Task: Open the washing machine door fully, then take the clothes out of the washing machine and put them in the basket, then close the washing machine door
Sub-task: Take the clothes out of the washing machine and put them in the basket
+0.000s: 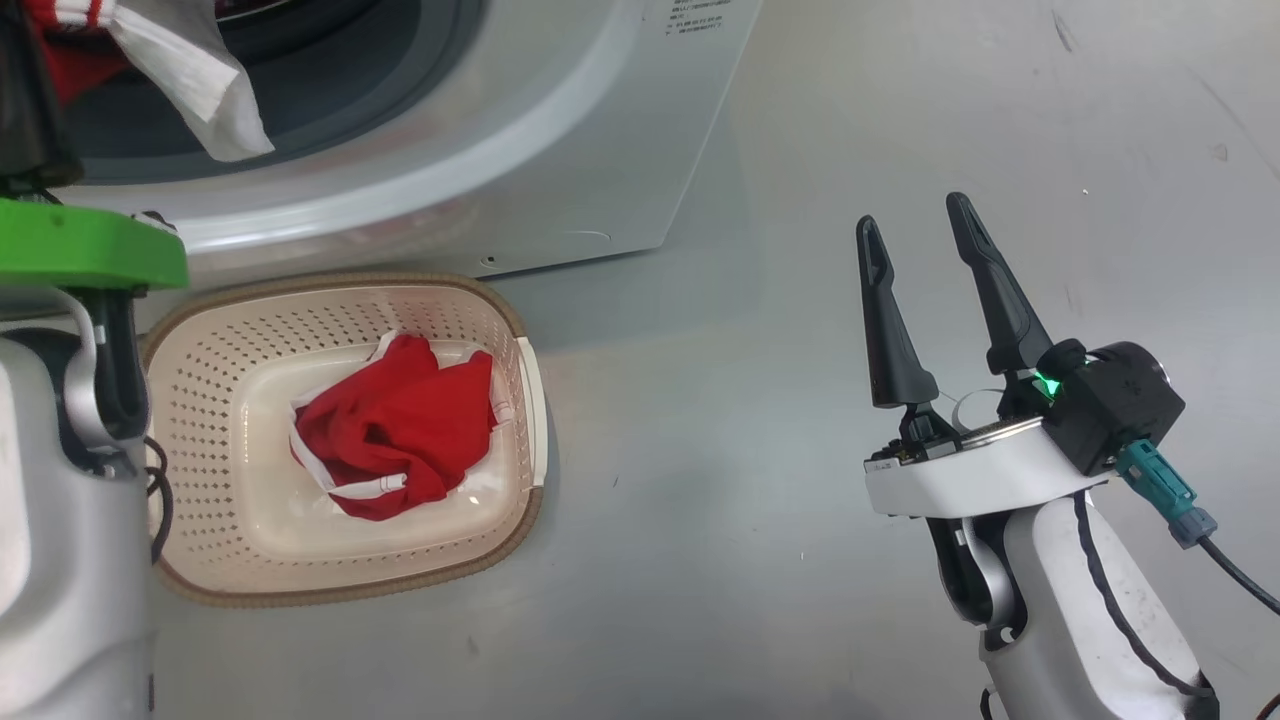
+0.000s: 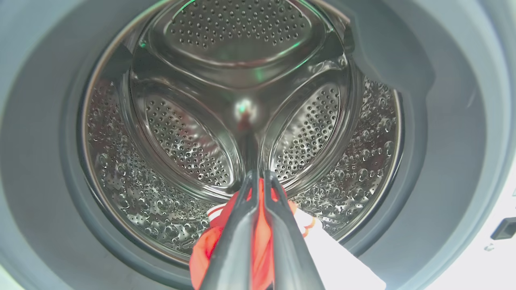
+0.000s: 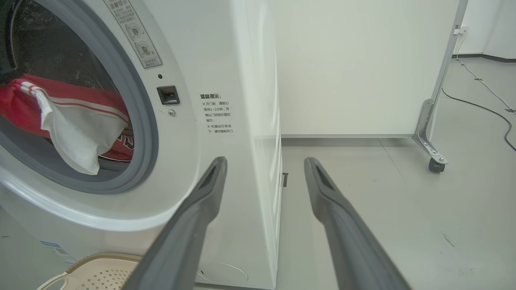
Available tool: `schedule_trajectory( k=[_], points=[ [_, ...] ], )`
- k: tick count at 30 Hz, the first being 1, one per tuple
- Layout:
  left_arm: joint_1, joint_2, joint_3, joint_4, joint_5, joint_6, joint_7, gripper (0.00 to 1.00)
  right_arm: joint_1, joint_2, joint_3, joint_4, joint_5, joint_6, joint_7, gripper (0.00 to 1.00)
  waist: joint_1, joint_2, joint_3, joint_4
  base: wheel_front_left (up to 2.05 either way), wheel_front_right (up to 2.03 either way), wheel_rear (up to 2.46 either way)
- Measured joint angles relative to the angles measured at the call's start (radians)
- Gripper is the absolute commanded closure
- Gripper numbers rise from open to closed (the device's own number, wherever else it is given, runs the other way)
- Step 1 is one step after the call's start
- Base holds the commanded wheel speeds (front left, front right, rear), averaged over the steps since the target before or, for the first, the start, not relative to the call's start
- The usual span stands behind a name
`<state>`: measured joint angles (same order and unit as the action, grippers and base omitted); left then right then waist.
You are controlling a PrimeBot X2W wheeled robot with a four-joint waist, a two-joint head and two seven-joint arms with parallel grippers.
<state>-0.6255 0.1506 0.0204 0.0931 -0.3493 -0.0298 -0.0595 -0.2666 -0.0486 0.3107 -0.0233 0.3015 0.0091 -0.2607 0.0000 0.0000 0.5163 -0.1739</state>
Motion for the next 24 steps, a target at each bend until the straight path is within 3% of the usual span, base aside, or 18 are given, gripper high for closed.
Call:
schedule_trajectory(
  k=[13, 24],
  points=[
    [0.153, -0.024, -0.026, -0.084, 0.034, 0.011, -0.136, 1.00, 0.090, 0.000, -0.008, 0.020, -0.013, 0.007, 0.000, 0.00, 0.0000, 0.0000, -0.137, 0.031, 0.00, 0.00, 0.00],
    [0.286, -0.044, -0.047, -0.181, 0.061, 0.035, -0.150, 1.00, 0.179, 0.000, -0.015, 0.024, -0.021, 0.007, 0.000, 0.00, 0.0000, 0.0000, -0.255, 0.047, 0.00, 0.00, 0.00]
  ],
)
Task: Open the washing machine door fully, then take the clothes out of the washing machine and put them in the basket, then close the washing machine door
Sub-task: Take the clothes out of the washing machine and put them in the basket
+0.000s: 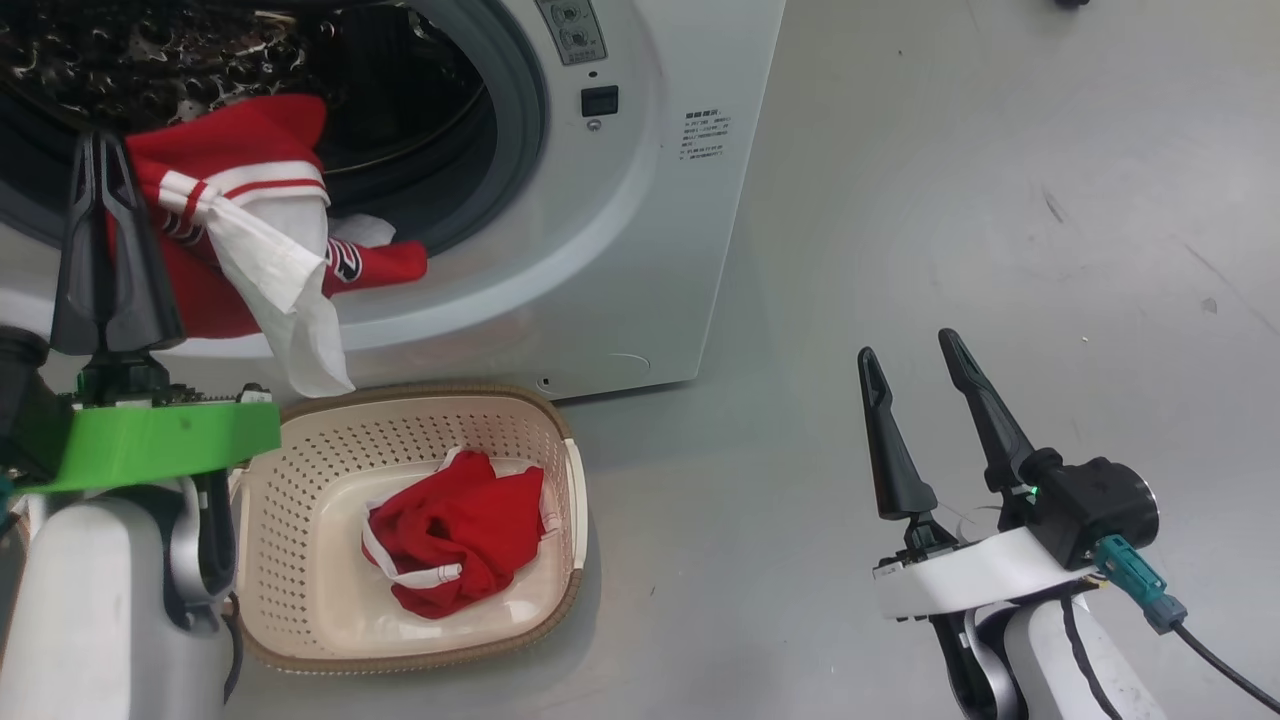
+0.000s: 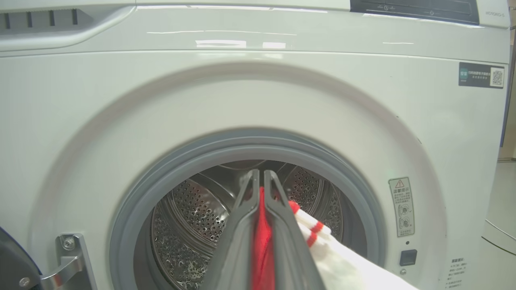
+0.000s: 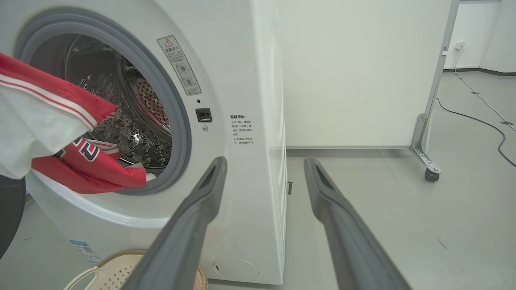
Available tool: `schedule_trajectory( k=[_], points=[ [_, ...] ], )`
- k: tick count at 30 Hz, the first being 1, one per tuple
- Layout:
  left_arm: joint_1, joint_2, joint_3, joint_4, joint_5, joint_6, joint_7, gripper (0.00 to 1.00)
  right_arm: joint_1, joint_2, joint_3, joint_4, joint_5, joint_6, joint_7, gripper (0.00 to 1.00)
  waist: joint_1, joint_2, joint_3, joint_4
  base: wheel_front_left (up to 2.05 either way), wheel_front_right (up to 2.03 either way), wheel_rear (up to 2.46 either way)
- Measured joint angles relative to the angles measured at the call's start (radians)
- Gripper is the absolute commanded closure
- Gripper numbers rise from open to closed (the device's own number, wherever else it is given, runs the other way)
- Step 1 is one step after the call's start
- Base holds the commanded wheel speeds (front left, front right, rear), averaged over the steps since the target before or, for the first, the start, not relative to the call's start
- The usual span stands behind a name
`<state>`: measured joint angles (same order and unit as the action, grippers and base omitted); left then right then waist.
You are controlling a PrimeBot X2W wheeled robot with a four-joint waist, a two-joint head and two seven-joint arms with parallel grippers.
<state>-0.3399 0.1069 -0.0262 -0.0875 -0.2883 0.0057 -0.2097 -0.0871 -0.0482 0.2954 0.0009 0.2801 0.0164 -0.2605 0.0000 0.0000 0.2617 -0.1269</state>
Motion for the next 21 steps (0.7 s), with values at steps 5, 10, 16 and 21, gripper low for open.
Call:
schedule_trajectory(
  k=[5, 10, 16, 21],
  points=[
    [0.049, -0.002, -0.005, -0.058, 0.009, 0.016, 0.000, 1.00, 0.032, 0.000, 0.000, -0.002, -0.002, 0.000, 0.000, 0.00, 0.0000, 0.0000, -0.026, 0.009, 0.00, 0.00, 0.00],
    [0.106, -0.004, -0.010, -0.084, 0.016, 0.026, 0.007, 1.00, 0.046, 0.001, 0.001, -0.004, -0.017, 0.000, 0.000, 0.00, 0.0000, 0.0000, -0.030, 0.014, 0.00, 0.00, 0.00],
    [0.171, -0.011, -0.028, -0.096, 0.017, 0.035, 0.024, 1.00, 0.064, 0.001, -0.001, -0.011, -0.027, 0.000, 0.000, 0.00, 0.0000, 0.0000, -0.020, 0.015, 0.00, 0.00, 0.00],
    [0.210, -0.021, -0.048, -0.100, 0.017, 0.042, 0.039, 1.00, 0.071, 0.001, 0.000, -0.026, -0.029, 0.003, 0.000, 0.00, 0.0000, 0.0000, 0.000, 0.014, 0.00, 0.00, 0.00]
  ],
)
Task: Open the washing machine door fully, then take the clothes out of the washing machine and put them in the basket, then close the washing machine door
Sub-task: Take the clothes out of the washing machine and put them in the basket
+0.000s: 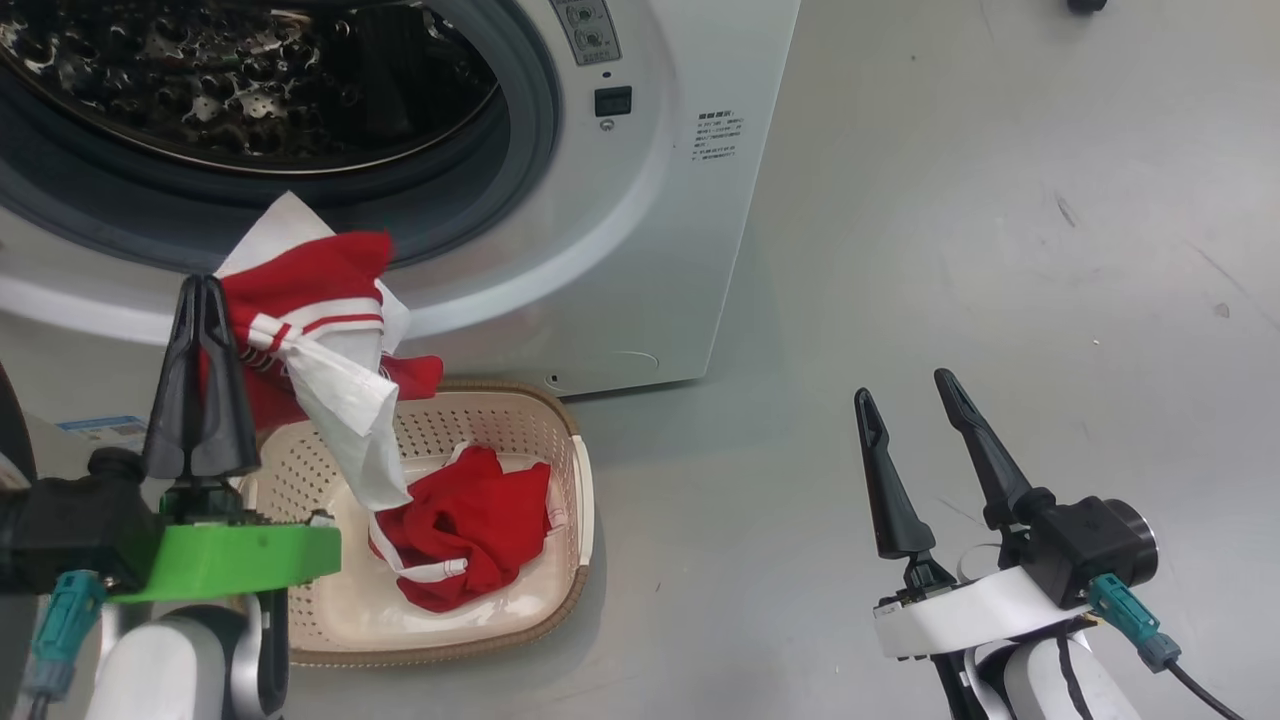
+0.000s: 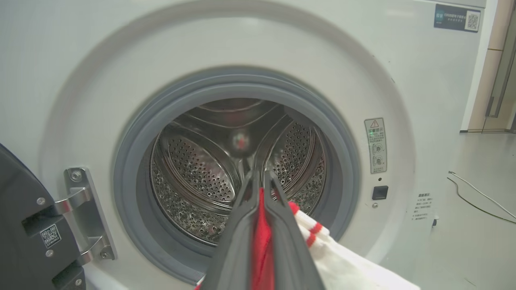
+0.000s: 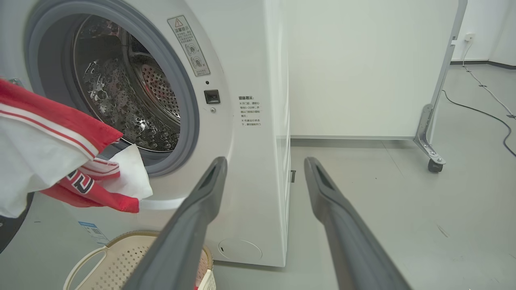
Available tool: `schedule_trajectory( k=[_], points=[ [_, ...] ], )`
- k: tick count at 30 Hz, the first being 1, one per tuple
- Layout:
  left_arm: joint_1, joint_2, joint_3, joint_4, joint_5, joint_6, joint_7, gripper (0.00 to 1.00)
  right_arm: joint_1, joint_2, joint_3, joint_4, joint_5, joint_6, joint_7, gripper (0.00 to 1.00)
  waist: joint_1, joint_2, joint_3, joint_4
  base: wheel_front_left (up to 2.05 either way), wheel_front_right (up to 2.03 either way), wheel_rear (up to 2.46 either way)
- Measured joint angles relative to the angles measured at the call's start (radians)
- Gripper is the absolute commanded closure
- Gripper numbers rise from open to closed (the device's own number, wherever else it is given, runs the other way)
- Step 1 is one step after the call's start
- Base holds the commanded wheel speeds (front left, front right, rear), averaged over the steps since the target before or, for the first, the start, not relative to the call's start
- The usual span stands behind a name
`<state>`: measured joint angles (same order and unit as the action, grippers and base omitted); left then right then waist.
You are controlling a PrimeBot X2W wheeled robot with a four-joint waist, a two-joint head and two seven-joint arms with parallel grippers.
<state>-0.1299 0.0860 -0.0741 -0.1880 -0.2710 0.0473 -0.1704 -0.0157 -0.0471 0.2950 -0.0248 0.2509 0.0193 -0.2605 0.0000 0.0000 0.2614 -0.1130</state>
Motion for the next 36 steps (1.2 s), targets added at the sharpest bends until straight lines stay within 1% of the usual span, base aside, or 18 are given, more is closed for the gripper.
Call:
schedule_trajectory(
  k=[8, 19, 26, 30, 36],
  points=[
    [0.034, -0.005, -0.008, 0.033, -0.003, 0.002, 0.012, 1.00, 0.000, 0.000, 0.006, -0.029, -0.001, 0.005, 0.000, 0.00, 0.0000, 0.0000, 0.049, -0.010, 0.00, 0.00, 0.00],
    [0.022, -0.003, 0.018, 0.199, -0.019, 0.002, 0.015, 1.00, -0.023, 0.001, 0.037, -0.077, 0.018, 0.004, 0.000, 0.00, 0.0000, 0.0000, 0.161, -0.053, 0.00, 0.00, 0.00],
    [-0.065, 0.022, 0.038, 0.341, -0.029, 0.000, 0.041, 1.00, -0.050, 0.001, 0.064, -0.101, 0.060, -0.004, 0.000, 0.00, 0.0000, 0.0000, 0.239, -0.097, 0.00, 0.00, 0.00],
    [-0.104, 0.040, 0.042, 0.431, -0.037, 0.000, 0.081, 1.00, -0.074, 0.001, 0.079, -0.113, 0.075, -0.005, 0.000, 0.00, 0.0000, 0.0000, 0.285, -0.125, 0.00, 0.00, 0.00],
    [-0.198, 0.047, 0.045, 0.543, -0.055, 0.000, 0.142, 1.00, -0.116, 0.001, 0.090, -0.135, 0.097, -0.013, 0.000, 0.00, 0.0000, 0.0000, 0.359, -0.164, 0.00, 0.00, 0.00]
  ],
)
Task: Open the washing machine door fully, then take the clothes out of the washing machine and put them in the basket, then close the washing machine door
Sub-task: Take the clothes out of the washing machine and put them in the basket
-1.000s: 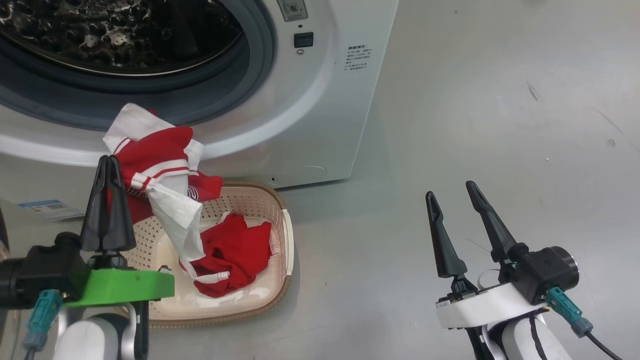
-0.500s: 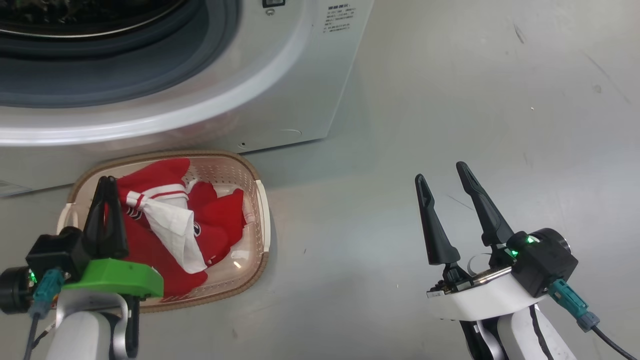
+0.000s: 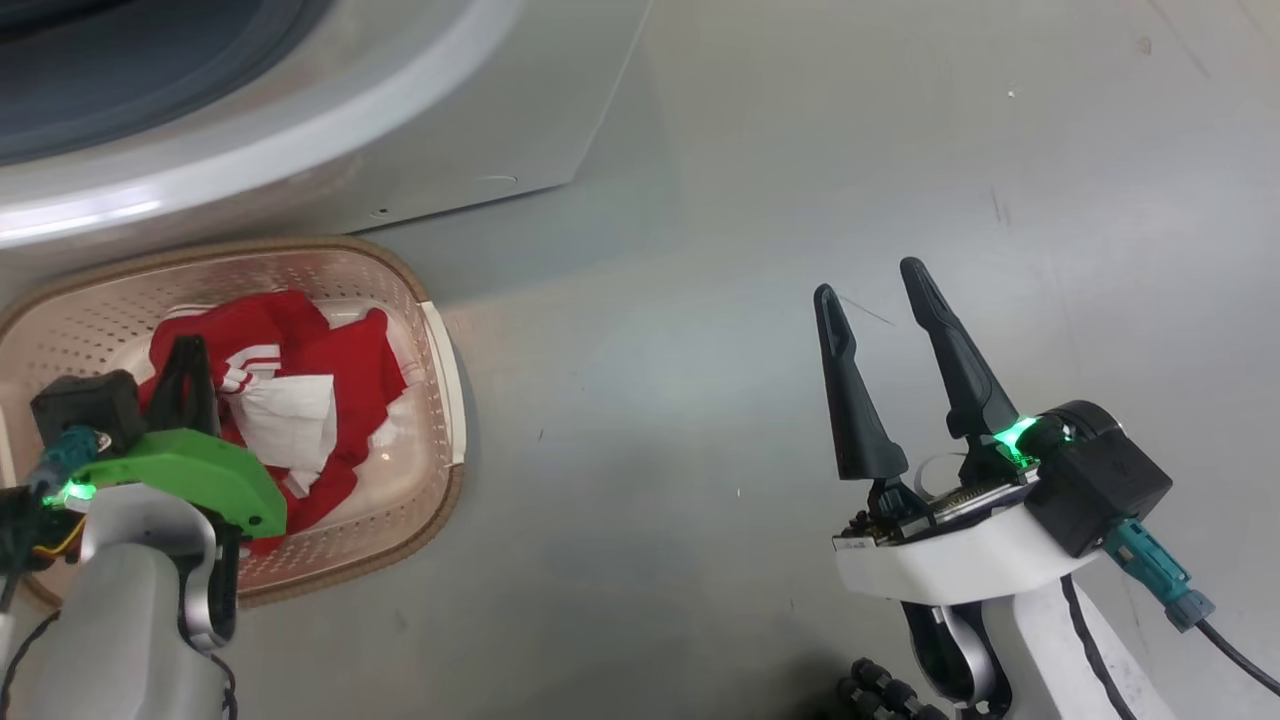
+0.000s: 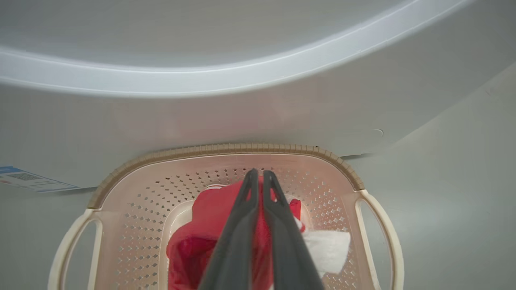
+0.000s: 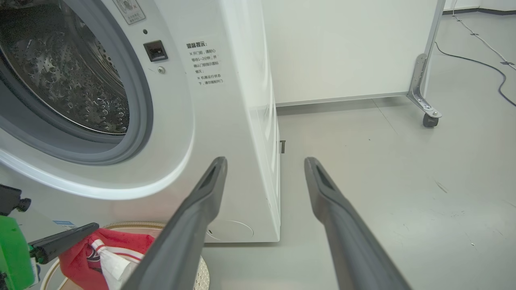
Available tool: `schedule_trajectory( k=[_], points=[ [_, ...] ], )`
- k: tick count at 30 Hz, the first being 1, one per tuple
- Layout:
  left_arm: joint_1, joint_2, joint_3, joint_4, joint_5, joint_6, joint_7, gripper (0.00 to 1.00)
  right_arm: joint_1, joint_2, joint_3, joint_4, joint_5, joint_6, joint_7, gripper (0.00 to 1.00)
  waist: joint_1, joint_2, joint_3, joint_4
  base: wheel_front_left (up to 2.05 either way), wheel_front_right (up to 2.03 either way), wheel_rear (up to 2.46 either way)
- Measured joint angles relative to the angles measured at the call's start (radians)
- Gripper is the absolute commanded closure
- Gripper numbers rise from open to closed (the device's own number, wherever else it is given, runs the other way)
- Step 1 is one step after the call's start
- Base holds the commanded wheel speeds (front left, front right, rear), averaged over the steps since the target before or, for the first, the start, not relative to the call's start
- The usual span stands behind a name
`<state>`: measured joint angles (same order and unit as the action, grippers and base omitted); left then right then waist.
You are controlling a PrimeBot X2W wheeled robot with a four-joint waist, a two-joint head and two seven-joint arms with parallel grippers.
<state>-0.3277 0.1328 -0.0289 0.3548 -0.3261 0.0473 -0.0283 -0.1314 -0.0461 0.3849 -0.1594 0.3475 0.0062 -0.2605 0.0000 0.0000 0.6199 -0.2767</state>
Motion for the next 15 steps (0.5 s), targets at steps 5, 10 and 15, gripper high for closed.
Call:
schedule_trajectory(
  k=[5, 10, 15],
  points=[
    [-0.077, 0.001, 0.004, 0.082, -0.010, 0.000, 0.046, 1.00, -0.042, 0.000, 0.011, -0.016, 0.013, 0.000, 0.000, 0.00, 0.0000, 0.0000, 0.064, -0.023, 0.00, 0.00, 0.00],
    [-0.125, 0.009, 0.012, 0.162, -0.017, 0.000, 0.073, 1.00, -0.087, 0.000, 0.023, -0.018, 0.022, -0.001, 0.000, 0.00, 0.0000, 0.0000, 0.120, -0.040, 0.00, 0.00, 0.00],
    [-0.160, 0.019, 0.022, 0.233, -0.019, 0.000, 0.088, 1.00, -0.113, 0.000, 0.026, -0.015, 0.030, -0.002, 0.000, 0.00, 0.0000, 0.0000, 0.158, -0.057, 0.00, 0.00, 0.00]
  ],
)
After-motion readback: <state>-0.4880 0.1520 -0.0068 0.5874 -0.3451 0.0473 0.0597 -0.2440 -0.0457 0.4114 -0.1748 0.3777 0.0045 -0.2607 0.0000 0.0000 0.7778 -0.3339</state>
